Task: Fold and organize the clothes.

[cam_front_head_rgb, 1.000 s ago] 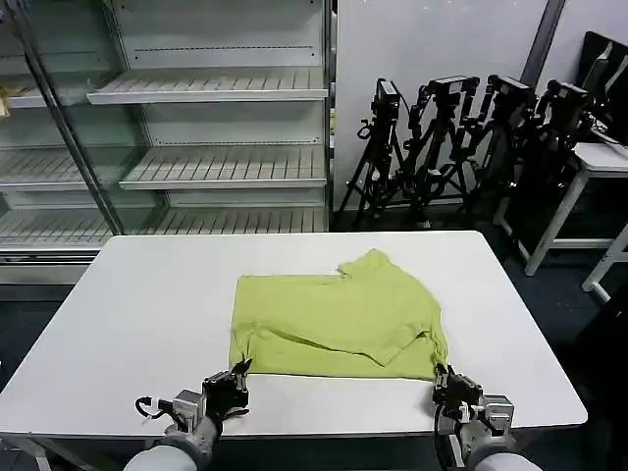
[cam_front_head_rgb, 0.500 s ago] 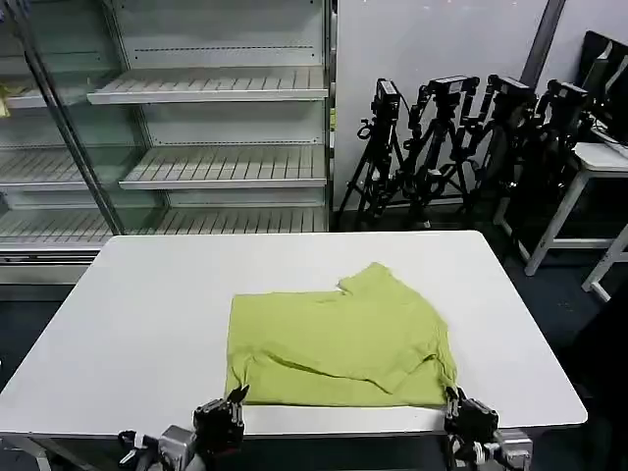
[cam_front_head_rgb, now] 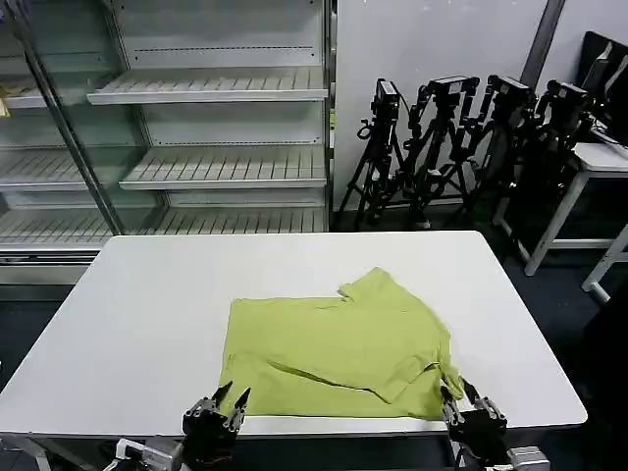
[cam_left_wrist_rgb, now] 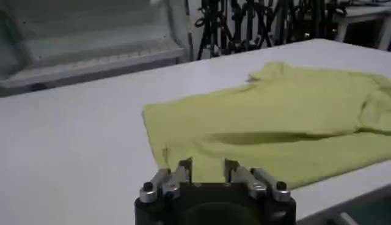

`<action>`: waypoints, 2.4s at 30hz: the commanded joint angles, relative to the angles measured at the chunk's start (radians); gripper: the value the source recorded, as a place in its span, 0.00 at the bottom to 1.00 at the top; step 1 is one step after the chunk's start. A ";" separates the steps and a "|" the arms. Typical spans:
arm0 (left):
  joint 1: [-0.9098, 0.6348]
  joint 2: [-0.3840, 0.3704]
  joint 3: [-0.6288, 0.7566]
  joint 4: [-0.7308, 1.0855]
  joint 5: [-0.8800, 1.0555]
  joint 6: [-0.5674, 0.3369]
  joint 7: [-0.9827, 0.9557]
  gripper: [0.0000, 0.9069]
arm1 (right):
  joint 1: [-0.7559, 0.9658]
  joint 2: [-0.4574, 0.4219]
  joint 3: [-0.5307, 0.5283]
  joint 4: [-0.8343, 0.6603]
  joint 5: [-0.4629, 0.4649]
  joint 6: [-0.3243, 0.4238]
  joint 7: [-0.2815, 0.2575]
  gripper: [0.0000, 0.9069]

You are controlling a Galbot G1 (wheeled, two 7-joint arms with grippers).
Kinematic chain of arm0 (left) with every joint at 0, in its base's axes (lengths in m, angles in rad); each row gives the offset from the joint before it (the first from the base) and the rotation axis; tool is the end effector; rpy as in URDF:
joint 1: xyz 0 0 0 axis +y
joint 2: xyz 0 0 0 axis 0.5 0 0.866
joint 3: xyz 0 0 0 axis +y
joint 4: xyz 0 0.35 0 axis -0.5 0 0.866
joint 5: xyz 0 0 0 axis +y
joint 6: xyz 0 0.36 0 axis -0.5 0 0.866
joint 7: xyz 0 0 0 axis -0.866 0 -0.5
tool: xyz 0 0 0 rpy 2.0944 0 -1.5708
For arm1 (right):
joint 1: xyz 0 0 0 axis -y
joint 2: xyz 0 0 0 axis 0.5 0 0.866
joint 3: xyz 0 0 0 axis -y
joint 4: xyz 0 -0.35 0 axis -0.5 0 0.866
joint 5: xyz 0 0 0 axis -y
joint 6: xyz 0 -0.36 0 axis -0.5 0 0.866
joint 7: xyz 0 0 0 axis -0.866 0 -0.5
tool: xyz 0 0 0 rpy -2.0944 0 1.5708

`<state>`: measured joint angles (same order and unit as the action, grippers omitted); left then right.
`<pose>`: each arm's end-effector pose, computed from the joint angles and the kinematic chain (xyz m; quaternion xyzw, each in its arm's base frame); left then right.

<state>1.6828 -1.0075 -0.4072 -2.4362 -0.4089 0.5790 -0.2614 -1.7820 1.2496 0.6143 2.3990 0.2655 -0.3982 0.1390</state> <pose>0.1399 0.0176 -0.2009 -0.1188 -0.9644 -0.0688 0.2260 0.1306 -0.0477 -0.2171 0.0142 -0.9873 0.0410 0.1531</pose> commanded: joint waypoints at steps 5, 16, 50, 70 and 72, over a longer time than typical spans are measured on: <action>-0.159 0.055 -0.067 0.040 -0.237 -0.002 -0.074 1.00 | 0.206 -0.078 -0.014 -0.083 0.059 0.051 0.076 1.00; -0.531 0.090 0.142 0.369 -0.256 0.000 -0.064 1.00 | 0.586 -0.081 -0.199 -0.362 0.167 -0.054 0.144 1.00; -0.903 -0.008 0.367 0.794 -0.290 0.001 -0.081 1.00 | 1.190 0.065 -0.474 -1.072 0.372 -0.182 0.198 1.00; -0.812 0.013 0.330 0.703 -0.305 0.000 -0.061 0.03 | 1.196 0.052 -0.528 -1.093 0.552 -0.184 0.229 0.00; -0.807 0.013 0.327 0.696 -0.305 -0.001 -0.060 0.03 | 1.194 0.052 -0.529 -1.085 0.558 -0.184 0.226 0.00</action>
<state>0.8587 -0.9935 -0.0759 -1.7205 -0.7083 0.5778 -0.3245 -0.6038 1.2958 0.1034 1.3435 0.7562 -0.5712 0.3608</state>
